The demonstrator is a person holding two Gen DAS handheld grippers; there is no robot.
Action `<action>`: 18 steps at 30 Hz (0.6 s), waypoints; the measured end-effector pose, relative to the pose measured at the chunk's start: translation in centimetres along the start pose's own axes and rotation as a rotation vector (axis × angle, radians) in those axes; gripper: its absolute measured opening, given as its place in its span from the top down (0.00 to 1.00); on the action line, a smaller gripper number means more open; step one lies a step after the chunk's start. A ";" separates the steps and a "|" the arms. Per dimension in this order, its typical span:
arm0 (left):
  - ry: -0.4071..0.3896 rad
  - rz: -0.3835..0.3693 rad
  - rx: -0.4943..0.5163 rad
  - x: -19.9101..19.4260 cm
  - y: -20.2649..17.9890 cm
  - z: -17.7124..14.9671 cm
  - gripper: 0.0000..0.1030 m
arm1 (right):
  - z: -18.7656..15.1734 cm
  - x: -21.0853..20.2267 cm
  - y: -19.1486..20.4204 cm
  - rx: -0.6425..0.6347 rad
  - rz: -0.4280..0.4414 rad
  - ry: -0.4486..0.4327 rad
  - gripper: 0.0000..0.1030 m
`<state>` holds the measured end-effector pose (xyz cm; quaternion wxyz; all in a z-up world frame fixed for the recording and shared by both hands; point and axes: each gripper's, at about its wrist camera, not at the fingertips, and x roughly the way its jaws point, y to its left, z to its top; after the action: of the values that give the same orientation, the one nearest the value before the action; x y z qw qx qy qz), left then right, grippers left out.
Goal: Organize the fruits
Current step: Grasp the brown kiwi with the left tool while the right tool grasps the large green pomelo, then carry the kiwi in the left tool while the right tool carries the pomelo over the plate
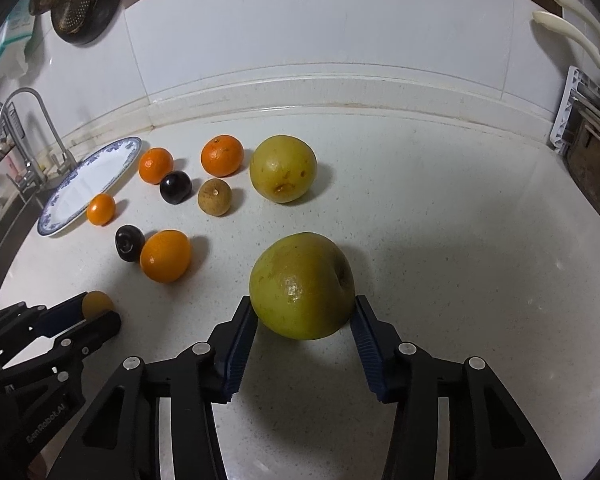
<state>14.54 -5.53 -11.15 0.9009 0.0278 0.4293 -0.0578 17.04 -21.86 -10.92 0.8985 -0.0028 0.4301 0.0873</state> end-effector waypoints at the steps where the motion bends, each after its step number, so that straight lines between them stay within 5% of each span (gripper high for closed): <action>1: -0.009 0.002 0.006 -0.2 -0.1 0.1 0.72 | 0.0 -0.1 0.0 0.002 0.007 -0.005 0.53; 18: -0.032 -0.020 0.023 -1.4 0.2 0.2 0.72 | 0.8 -1.1 0.8 -0.056 -0.001 -0.062 0.54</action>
<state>13.81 -5.23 -9.91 0.9067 0.0328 0.4143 -0.0722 16.88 -21.21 -9.55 0.9110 -0.0256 0.3996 0.0991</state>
